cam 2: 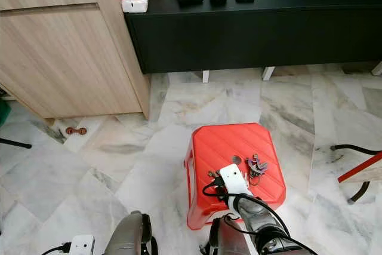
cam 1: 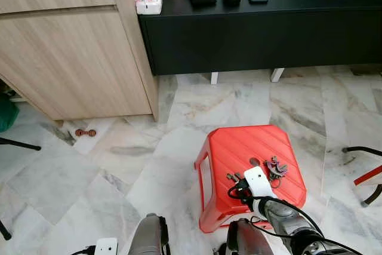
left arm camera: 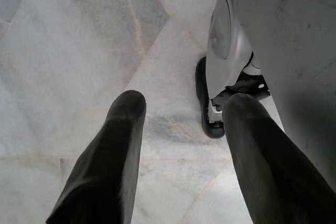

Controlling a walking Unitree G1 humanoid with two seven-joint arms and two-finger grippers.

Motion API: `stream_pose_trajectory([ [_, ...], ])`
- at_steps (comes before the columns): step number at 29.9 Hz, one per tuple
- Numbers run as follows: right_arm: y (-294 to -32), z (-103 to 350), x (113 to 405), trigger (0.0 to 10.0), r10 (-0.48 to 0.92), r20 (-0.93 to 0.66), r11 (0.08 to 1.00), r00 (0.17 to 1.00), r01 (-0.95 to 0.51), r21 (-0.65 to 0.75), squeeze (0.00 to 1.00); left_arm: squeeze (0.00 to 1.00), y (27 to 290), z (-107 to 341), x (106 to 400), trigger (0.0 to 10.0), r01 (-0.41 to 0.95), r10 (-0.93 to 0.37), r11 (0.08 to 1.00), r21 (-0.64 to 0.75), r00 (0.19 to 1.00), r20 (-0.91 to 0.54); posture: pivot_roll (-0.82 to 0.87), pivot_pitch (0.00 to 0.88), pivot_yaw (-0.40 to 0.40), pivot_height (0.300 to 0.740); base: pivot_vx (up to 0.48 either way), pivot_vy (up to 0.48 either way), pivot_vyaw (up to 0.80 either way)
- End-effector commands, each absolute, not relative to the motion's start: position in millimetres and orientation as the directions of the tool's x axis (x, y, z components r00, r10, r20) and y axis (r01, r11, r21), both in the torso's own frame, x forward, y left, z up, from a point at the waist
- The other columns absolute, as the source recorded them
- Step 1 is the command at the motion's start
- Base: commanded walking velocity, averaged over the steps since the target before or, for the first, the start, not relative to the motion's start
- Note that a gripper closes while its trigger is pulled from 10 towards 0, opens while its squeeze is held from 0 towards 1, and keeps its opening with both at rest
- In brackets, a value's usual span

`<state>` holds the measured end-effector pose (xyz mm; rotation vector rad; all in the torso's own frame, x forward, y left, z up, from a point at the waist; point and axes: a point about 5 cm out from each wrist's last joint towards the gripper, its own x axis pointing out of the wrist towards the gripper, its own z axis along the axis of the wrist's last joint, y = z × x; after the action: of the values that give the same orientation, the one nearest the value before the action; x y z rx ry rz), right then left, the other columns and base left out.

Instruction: Hang keys on a hook

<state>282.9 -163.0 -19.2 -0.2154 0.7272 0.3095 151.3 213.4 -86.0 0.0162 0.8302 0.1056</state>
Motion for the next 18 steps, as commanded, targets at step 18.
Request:
stream_pose_trajectory([
  [18, -161.8, -19.5, 282.3, 0.0, 0.2, -0.664, 0.943, 0.72, -0.325, -0.069, 0.0, 0.0, 205.3, -91.8, 142.9, 10.0, -0.069, 0.08, 0.997, 0.046, 0.639, -0.765, 0.14, 0.241, -0.033, 0.642, 0.0, 0.0, 0.0],
])
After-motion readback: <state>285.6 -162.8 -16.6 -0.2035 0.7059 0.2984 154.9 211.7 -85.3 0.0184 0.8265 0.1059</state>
